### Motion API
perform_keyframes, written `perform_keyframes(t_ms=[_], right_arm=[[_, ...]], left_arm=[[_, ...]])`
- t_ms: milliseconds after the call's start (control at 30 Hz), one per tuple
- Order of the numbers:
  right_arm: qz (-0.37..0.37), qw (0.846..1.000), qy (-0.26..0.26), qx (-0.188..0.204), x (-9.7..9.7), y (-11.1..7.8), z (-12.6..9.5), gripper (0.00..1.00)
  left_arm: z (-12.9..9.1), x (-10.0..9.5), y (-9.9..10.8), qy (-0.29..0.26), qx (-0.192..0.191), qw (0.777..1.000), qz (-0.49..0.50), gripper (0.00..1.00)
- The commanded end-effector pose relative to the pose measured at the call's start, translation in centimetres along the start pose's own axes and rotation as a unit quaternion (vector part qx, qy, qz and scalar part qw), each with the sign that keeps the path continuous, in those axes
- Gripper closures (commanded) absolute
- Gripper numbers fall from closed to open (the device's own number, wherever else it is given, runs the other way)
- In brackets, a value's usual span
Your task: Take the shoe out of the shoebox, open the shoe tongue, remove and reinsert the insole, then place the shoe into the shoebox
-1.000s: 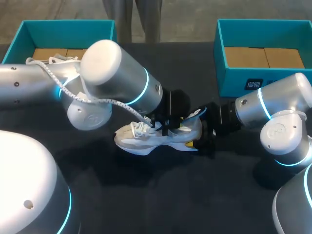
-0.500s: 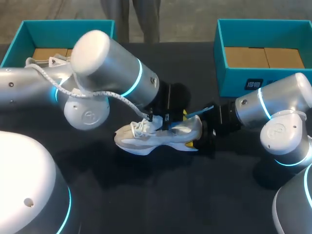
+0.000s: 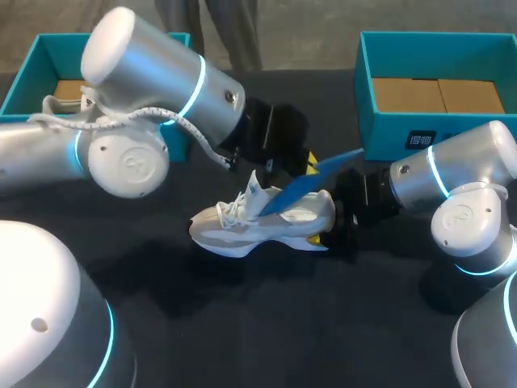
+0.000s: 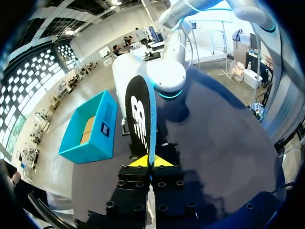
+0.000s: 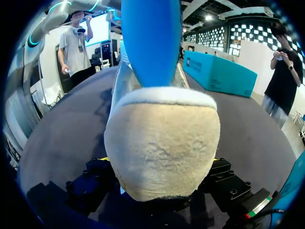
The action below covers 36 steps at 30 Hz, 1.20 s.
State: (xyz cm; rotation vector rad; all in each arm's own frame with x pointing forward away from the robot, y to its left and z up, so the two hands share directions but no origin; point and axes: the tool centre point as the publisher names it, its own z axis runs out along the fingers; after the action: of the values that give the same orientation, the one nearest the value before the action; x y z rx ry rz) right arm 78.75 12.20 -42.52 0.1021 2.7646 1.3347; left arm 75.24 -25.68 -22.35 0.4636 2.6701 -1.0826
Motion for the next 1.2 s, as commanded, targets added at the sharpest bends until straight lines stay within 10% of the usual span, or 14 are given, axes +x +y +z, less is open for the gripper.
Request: perform_keyframes(t_ms=[33,767,1200], right_arm=[[0.000,1.000,0.000,0.002,-0.1,0.0,0.1,1.00],[0.000,1.000,0.000,0.002,-0.1,0.0,0.1,1.00],[0.000,1.000,0.000,0.002,-0.1,0.0,0.1,1.00]], left_arm=[[-0.6,0.0,-0.2,0.002,-0.007,1.000,0.000,1.00],[-0.6,0.0,-0.2,0.002,-0.007,1.000,0.000,1.00],[-6.4,-2.7,-7.2,-0.052,0.104,0.993,-0.021,1.00]])
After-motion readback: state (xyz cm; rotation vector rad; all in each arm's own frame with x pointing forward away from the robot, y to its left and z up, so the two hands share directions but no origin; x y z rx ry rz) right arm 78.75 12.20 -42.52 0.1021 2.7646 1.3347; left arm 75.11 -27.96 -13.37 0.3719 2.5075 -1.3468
